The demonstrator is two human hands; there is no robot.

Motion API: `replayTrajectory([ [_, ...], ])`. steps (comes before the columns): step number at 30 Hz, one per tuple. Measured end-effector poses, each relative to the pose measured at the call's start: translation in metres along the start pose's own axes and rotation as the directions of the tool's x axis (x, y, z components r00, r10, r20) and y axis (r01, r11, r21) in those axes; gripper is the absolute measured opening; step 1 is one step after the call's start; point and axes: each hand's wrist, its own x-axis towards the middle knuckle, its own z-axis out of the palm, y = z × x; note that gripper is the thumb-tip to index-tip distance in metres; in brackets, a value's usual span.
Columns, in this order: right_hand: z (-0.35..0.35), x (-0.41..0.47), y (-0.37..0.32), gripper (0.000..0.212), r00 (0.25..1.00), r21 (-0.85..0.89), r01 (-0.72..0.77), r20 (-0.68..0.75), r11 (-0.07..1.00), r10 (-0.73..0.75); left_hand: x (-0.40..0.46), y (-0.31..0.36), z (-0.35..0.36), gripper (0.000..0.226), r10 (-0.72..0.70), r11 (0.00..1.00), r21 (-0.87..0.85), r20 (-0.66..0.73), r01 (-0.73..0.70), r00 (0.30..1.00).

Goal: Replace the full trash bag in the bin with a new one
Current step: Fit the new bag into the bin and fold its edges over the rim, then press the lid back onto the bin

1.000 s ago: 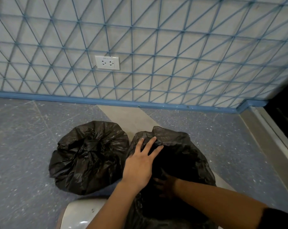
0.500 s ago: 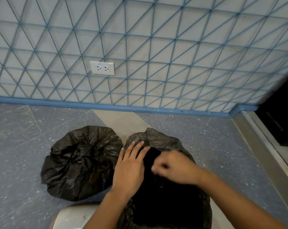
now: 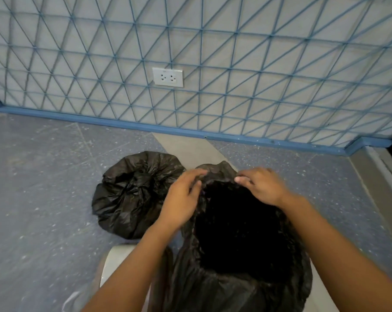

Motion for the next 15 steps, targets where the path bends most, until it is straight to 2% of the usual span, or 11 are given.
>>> replayTrajectory([
  [2, -0.007, -0.013, -0.018, 0.037, 0.987, 0.086, -0.029, -0.156, 0.996, 0.042, -0.018, -0.016, -0.032, 0.028, -0.072, 0.994, -0.090, -0.112, 0.062, 0.991],
  [4, -0.019, -0.039, -0.055, 0.031, 0.914, 0.296, 0.033, -0.395, 0.955, 0.091, -0.040, -0.040, -0.063, 0.028, -0.207, 0.965, -0.209, -0.231, 0.159, 0.951],
  [6, -0.025, -0.075, -0.108, 0.024, 0.807, 0.523, 0.214, -0.570, 0.825, 0.152, -0.061, -0.071, -0.090, 0.024, -0.389, 0.905, -0.315, -0.351, 0.284, 0.852],
  [7, -0.022, -0.092, -0.138, 0.025, 0.787, 0.615, 0.305, -0.592, 0.727, 0.171, -0.072, -0.089, -0.101, 0.022, -0.493, 0.861, -0.355, -0.399, 0.365, 0.773],
  [8, -0.012, -0.107, -0.168, 0.026, 0.808, 0.713, 0.364, -0.561, 0.600, 0.177, -0.084, -0.107, -0.111, 0.022, -0.606, 0.791, -0.408, -0.417, 0.456, 0.678],
  [9, 0.000, -0.121, -0.197, 0.028, 0.869, 0.817, 0.357, -0.468, 0.453, 0.159, -0.096, -0.128, -0.119, 0.021, -0.710, 0.702, -0.464, -0.401, 0.540, 0.579],
  [10, 0.018, -0.128, -0.223, 0.030, 0.935, 0.903, 0.276, -0.332, 0.328, 0.126, -0.108, -0.146, -0.125, 0.021, -0.804, 0.593, -0.517, -0.345, 0.617, 0.485],
  [11, 0.039, -0.134, -0.246, 0.036, 0.983, 0.953, 0.148, -0.172, 0.265, 0.068, -0.121, -0.164, -0.129, 0.019, -0.869, 0.494, -0.553, -0.274, 0.671, 0.413],
  [13, 0.105, -0.139, -0.276, 0.058, 0.994, 0.929, -0.108, 0.111, 0.354, 0.012, -0.145, -0.189, -0.130, 0.023, -0.932, 0.363, -0.525, -0.211, 0.770, 0.296],
  [14, 0.138, -0.136, -0.281, 0.063, 0.979, 0.881, -0.200, 0.166, 0.429, 0.115, -0.155, -0.201, -0.128, 0.028, -0.941, 0.333, -0.479, -0.216, 0.812, 0.259],
  [15, 0.172, -0.127, -0.276, 0.062, 0.955, 0.797, -0.263, 0.137, 0.544, 0.261, -0.163, -0.217, -0.125, 0.033, -0.940, 0.322, -0.424, -0.247, 0.846, 0.235],
])
